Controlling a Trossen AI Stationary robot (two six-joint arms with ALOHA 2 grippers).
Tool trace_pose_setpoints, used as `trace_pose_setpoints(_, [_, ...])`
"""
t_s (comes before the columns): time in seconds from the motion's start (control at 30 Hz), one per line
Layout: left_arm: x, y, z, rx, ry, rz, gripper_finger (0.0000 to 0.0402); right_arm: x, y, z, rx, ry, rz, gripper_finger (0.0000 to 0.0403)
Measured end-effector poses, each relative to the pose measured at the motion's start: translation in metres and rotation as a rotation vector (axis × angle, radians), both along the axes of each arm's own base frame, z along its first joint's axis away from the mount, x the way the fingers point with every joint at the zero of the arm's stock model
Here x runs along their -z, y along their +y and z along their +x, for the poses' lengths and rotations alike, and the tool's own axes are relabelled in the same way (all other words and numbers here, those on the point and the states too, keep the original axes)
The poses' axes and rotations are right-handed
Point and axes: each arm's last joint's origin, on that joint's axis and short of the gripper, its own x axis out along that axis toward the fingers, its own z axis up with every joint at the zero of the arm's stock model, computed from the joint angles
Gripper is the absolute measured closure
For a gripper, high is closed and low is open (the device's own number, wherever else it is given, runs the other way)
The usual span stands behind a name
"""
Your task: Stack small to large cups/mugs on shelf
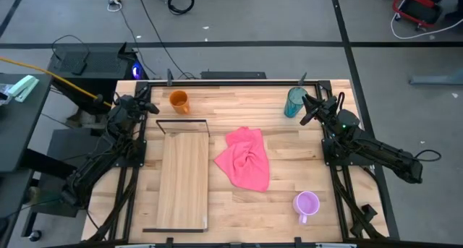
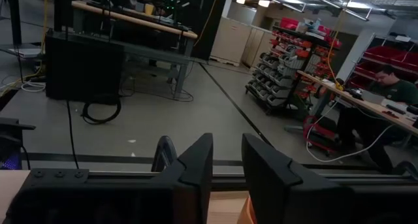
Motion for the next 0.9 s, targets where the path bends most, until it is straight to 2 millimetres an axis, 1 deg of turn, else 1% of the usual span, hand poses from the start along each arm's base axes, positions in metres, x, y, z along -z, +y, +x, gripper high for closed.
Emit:
trace_pose_setpoints(0.2, [0.0000,0.0000,0.0000,0.000,0.000,0.000,0.0319,0.0000,0.0000,0.0000,0.000,0.000,0.000,0.0315])
trace_pose_setpoints(0.47, [0.0000,0.0000,0.0000,0.000,0.000,0.000,0.0311,0.0000,0.0000,0.0000,0.000,0.000,0.000,0.0315])
trace_pose_setpoints(0.77, [-0.0005,0.0001,0.0001,0.000,-0.006,0.008,0.0319,0.0000,0.0000,0.0000,0.000,0.000,0.000,0.0315])
trace_pose_setpoints(0.9, [-0.0011,0.0002,0.0001,0.000,-0.012,0.013,0.0316,0.0000,0.0000,0.0000,0.000,0.000,0.000,0.0315])
